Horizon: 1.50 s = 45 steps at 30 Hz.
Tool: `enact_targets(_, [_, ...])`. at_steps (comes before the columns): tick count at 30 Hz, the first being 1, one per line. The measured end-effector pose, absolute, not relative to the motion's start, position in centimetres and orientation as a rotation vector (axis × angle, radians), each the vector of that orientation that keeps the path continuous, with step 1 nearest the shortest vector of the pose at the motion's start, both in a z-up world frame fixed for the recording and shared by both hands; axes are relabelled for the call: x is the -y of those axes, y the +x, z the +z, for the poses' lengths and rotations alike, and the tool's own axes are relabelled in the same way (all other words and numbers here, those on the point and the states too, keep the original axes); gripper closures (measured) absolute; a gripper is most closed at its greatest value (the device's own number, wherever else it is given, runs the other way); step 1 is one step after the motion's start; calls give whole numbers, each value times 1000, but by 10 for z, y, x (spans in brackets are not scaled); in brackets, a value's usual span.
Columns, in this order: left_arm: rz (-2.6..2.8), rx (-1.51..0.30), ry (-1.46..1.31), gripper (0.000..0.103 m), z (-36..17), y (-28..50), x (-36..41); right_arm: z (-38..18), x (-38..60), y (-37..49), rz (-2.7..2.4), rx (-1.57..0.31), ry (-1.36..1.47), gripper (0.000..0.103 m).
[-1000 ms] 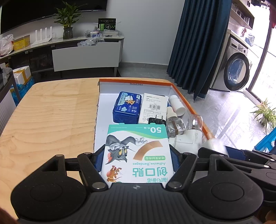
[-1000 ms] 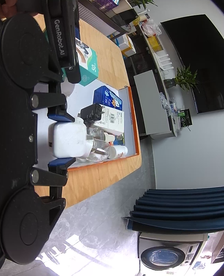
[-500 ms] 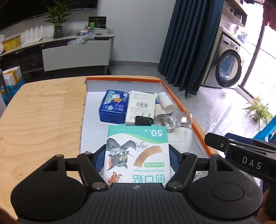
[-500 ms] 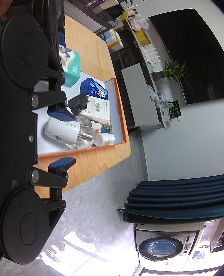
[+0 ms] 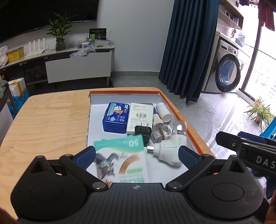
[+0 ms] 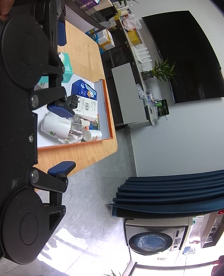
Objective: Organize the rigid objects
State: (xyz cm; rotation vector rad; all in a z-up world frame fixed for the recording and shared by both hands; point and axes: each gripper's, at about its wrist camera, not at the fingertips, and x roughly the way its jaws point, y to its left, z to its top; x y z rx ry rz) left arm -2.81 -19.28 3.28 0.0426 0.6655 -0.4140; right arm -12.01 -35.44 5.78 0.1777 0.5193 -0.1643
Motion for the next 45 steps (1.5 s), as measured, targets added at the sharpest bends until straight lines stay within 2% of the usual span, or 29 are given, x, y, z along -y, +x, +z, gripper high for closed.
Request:
enact_targets(8, [-386, -638, -19, 0, 44, -29, 169, 66, 354, -139, -162, -482, 171, 30])
enact_targets(19, [-291, -695, -64, 0, 45, -36, 129, 61, 342, -152, -117, -482, 159, 27])
enact_targets(28, [-210, -742, 60, 0, 38, -73, 151, 55, 336, -167, -75, -528, 120, 24])
enact_targets(35, [-220, -781, 50, 0, 25, -90, 156, 41, 340, -175, -68, -620, 117, 21])
enact_targets(45, [-209, -790, 64, 0, 23, -96, 162, 38, 339, -179, -63, -638, 123, 20])
